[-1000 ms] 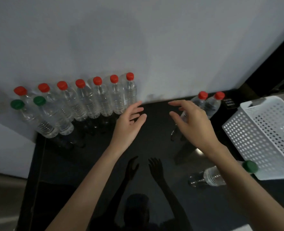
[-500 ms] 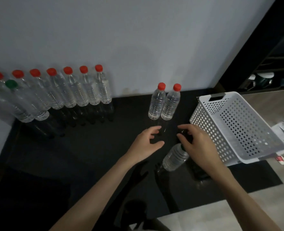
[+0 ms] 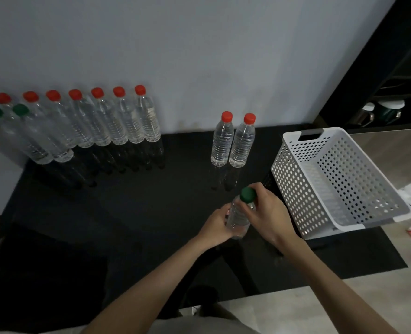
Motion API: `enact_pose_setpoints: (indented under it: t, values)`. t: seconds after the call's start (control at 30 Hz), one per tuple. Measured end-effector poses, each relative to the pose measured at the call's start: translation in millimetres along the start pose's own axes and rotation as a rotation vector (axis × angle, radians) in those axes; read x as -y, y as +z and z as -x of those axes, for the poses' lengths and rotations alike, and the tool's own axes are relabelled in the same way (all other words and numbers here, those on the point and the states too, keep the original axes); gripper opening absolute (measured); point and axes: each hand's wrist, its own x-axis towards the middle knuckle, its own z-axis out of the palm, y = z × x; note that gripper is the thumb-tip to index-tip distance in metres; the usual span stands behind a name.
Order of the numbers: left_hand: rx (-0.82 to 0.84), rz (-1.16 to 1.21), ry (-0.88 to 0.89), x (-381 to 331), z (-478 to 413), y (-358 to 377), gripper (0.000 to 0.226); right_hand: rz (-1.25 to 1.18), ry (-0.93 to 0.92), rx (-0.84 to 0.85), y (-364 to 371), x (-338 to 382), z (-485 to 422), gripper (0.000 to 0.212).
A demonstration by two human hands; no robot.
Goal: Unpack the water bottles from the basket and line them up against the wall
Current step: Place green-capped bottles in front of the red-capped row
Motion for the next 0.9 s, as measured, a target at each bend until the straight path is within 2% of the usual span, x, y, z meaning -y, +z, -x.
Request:
enact_pose_setpoints:
  t: [0.1, 0.4, 0.63, 0.9]
  values:
    - [-0.011, 0.034, -0.002, 2, 4, -12, 0.059, 0.002, -0.033, 0.024, 3, 11, -11, 0.030]
    - [-0.197, 0.153, 0.019, 27, 22, -98, 0.076, -0.197, -0.214, 0.097, 26, 81, -64, 0.027]
    - [-0.409, 0.309, 0.032, 57, 44, -198, 0.052, -0.264, -0.346, 0.189, 69, 177, -123, 0.026]
    - [-0.606, 0.383, -0.014, 107, 54, -322, 0.050, -0.335, -0.378, 0.230, 155, 290, -189, 0.025]
